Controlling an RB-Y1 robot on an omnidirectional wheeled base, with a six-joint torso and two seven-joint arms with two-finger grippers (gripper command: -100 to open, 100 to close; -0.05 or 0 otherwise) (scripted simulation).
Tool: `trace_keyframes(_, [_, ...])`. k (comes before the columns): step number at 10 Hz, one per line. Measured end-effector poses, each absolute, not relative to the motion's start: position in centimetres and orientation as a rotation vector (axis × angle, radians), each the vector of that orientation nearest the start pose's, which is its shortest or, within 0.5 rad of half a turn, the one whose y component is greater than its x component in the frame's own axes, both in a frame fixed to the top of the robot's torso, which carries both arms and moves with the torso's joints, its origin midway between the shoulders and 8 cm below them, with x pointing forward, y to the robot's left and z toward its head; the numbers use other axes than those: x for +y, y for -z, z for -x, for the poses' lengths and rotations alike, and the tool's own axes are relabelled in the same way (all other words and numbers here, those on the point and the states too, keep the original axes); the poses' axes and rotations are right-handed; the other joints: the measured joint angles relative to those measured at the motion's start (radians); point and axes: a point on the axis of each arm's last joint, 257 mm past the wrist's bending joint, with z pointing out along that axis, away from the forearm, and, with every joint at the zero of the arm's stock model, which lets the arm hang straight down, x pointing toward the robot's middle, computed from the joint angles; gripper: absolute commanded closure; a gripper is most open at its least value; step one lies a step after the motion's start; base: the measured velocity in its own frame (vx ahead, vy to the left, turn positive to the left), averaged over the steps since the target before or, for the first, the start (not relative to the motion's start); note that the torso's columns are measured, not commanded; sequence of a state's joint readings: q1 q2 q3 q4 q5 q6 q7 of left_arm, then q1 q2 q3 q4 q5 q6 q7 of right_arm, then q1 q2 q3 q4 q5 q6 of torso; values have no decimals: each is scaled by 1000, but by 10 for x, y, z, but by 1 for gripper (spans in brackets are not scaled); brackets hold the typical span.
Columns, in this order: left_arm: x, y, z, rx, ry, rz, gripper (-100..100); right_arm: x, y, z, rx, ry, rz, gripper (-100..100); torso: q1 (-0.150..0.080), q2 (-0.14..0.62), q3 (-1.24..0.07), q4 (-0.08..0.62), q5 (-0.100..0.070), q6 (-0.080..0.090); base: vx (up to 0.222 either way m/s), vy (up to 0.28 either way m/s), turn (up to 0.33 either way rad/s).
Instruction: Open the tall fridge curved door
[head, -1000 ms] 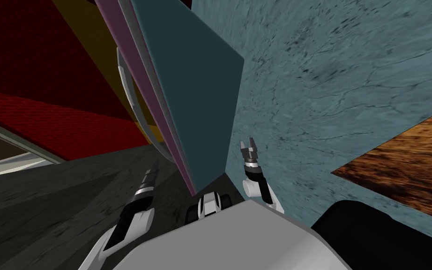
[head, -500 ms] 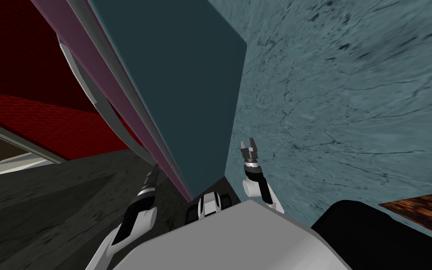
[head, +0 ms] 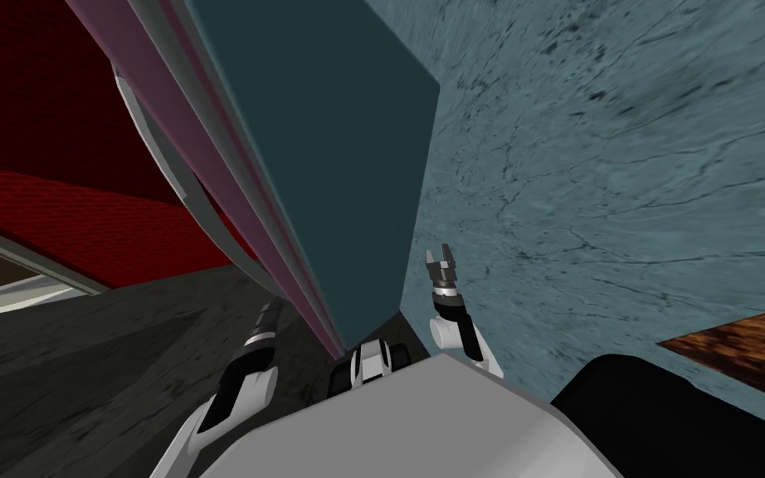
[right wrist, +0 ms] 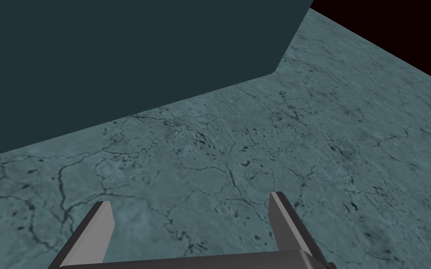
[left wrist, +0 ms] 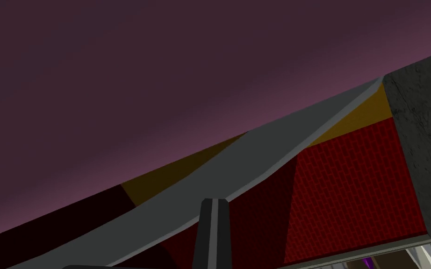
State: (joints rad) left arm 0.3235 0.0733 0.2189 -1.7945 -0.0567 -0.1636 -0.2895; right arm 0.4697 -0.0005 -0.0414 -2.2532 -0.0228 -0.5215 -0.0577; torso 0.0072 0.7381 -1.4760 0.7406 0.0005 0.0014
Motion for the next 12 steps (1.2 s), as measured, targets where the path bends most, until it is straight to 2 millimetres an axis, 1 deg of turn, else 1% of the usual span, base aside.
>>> trace_keyframes(3, [389,208,-438,1193,677,916,100,-293,-27,-345,563,-1345,-669,0,-8,-8,-5,-1,-3,6,-72,262,-73])
trace_keyframes(4, [386,208,-441,1196,685,913,100,-293,-27,-345,563,-1345,-670,0,-10,-9,-6,-2,-3,5,-72,306,-83])
trace_keyframes(5, [384,209,-444,1206,696,904,100,-293,-27,-345,563,-1345,-669,0,-7,-10,-6,-1,-3,6,-42,287,-59])
trace_keyframes(6, [382,208,-443,1211,704,900,100,-293,-27,-345,563,-1344,-670,0,-9,-10,-6,-1,-4,4,-73,300,-90])
trace_keyframes(8, [377,209,-450,1232,728,883,100,-293,-27,-345,563,-1345,-669,0,-8,-11,-7,0,-3,10,-96,328,-130])
trace_keyframes(9, [373,207,-453,1236,740,877,100,-293,-27,-345,563,-1344,-670,0,-11,-10,-6,0,-4,5,-84,305,-63])
trace_keyframes(11, [367,205,-459,1247,759,860,100,-293,-27,-345,563,-1345,-670,0,-14,-9,-5,-1,-4,5,-57,272,-79])
trace_keyframes(12, [365,206,-461,1255,769,850,100,-293,-27,-345,563,-1345,-670,0,-10,-7,-5,-1,-3,5,-70,341,-162])
